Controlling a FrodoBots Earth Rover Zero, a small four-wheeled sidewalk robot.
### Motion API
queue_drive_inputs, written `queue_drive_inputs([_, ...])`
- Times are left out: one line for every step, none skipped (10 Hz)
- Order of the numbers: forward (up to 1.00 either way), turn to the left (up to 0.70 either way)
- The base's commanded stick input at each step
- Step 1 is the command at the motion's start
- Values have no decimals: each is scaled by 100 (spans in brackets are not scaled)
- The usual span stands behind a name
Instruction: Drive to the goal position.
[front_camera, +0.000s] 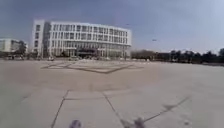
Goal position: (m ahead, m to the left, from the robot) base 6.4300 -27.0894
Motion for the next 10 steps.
queue_drive_inputs([0,45])
queue_drive_inputs([0,45])
queue_drive_inputs([0,45])
queue_drive_inputs([0,45])
queue_drive_inputs([0,45])
queue_drive_inputs([0,45])
queue_drive_inputs([0,45])
queue_drive_inputs([0,45])
queue_drive_inputs([0,45])
queue_drive_inputs([0,45])
